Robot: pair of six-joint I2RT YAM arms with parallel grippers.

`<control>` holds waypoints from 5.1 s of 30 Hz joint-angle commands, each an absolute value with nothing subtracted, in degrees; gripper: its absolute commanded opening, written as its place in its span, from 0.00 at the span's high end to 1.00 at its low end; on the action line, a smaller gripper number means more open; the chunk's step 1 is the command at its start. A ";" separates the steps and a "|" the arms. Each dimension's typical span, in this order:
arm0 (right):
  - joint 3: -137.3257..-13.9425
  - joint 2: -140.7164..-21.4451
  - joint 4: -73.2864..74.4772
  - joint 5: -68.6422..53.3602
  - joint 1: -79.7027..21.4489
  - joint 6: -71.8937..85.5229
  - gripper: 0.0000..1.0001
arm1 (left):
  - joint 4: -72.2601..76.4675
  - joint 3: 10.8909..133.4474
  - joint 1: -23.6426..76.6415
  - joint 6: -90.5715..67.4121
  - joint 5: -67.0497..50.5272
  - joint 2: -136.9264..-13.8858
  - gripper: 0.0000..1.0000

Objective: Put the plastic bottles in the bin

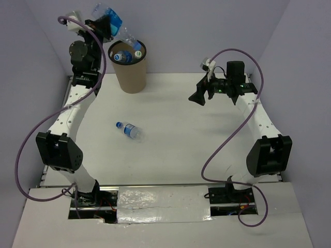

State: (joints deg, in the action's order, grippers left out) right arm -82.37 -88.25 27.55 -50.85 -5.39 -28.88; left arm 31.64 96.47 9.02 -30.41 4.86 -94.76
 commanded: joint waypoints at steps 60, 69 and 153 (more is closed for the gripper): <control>-109.75 -128.93 26.60 -4.30 -52.29 -16.08 0.01 | 22.61 63.12 5.19 -32.77 19.87 -67.68 0.01; -112.24 -133.60 38.75 -10.63 -51.95 -19.51 0.30 | 20.57 48.53 1.50 -44.19 10.20 -58.54 0.00; -99.94 -101.79 29.45 -45.52 -23.12 -20.91 0.00 | 20.67 76.94 13.89 -35.02 -2.06 -87.89 0.92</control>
